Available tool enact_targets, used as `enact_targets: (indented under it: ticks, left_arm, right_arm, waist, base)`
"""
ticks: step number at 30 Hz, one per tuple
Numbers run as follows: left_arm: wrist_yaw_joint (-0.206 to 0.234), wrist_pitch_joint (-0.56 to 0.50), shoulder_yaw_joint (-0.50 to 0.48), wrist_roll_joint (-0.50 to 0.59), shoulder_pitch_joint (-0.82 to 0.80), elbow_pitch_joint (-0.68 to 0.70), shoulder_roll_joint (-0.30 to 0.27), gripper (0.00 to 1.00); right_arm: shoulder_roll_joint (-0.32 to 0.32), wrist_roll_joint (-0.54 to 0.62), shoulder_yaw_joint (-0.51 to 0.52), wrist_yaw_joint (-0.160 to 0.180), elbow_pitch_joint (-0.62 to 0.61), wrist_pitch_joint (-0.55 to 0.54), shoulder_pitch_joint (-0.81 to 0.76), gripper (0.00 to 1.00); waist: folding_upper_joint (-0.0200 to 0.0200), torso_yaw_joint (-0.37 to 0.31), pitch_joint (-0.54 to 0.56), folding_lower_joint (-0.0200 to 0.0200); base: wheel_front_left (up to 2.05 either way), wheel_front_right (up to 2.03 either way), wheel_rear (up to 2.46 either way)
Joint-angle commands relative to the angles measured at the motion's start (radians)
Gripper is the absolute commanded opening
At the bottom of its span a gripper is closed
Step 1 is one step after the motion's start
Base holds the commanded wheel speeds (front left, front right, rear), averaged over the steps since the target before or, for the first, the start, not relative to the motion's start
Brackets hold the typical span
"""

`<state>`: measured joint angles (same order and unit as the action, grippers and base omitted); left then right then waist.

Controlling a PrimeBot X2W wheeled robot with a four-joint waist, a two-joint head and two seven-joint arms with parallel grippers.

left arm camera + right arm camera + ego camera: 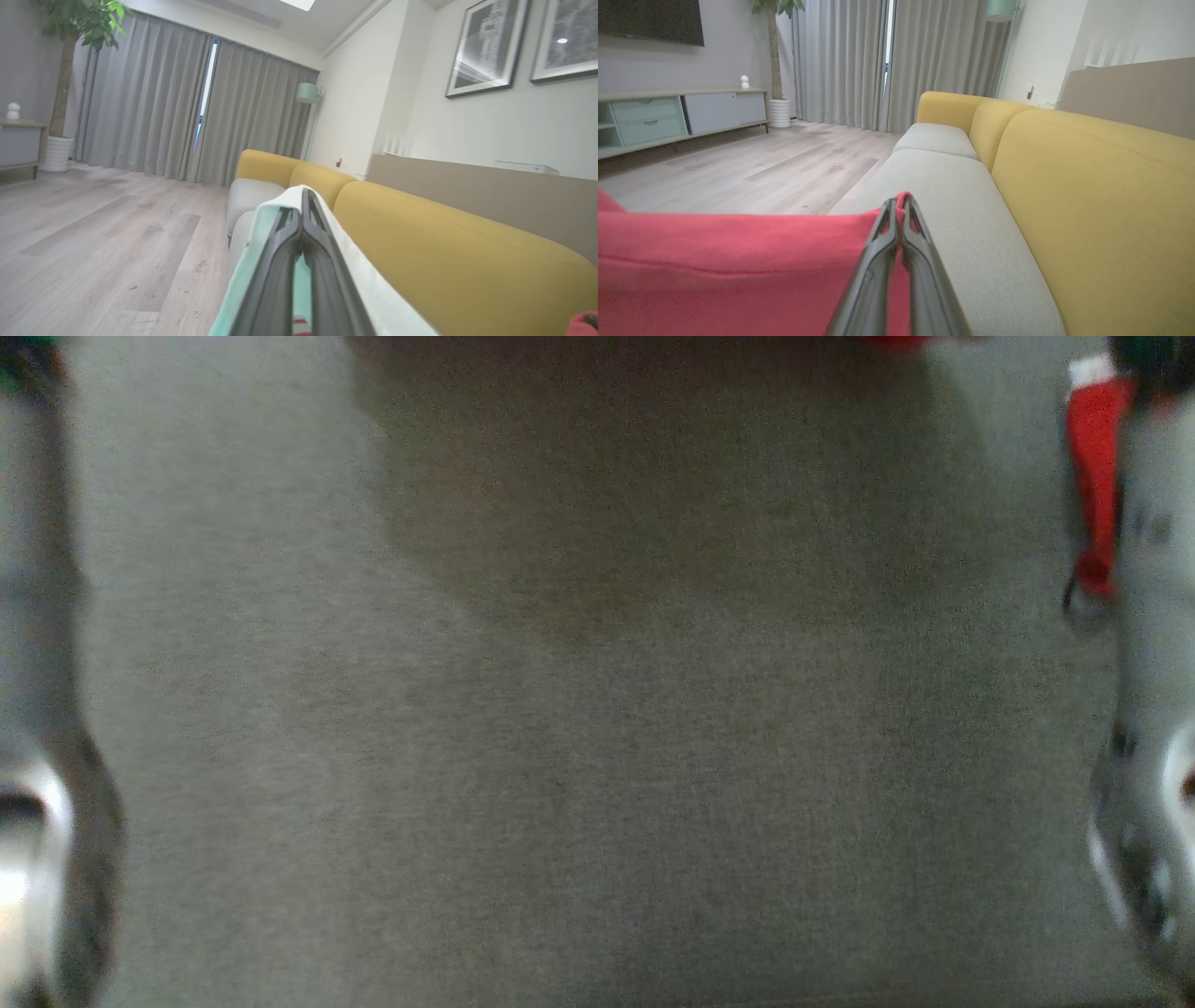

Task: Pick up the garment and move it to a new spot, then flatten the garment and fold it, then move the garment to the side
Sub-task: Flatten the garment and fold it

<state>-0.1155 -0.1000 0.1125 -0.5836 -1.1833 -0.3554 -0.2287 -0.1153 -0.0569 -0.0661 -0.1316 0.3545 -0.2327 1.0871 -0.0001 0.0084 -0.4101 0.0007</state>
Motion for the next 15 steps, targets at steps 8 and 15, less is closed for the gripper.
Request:
enact_targets:
  ticks: [8,15]
  left_arm:
    - [0.003,0.182,-0.051,0.053,-0.534,-0.398,-0.077,0.0]
    - [-0.014,0.349,-0.027,0.022,-0.668,-0.527,-0.04,0.0]
  right_arm:
    - [0.053,0.152,0.104,0.001,0.376,0.312,0.474,0.0]
    - [0.064,0.264,0.175,0.001,0.509,0.488,0.564,0.0]
  waist:
    - [0.0001,-0.058,-0.182,-0.0007]
    - [0.0001,-0.028,-0.225,-0.0007]
  base:
    - [0.0,0.0,0.0]
    - [0.0,0.0,0.0]
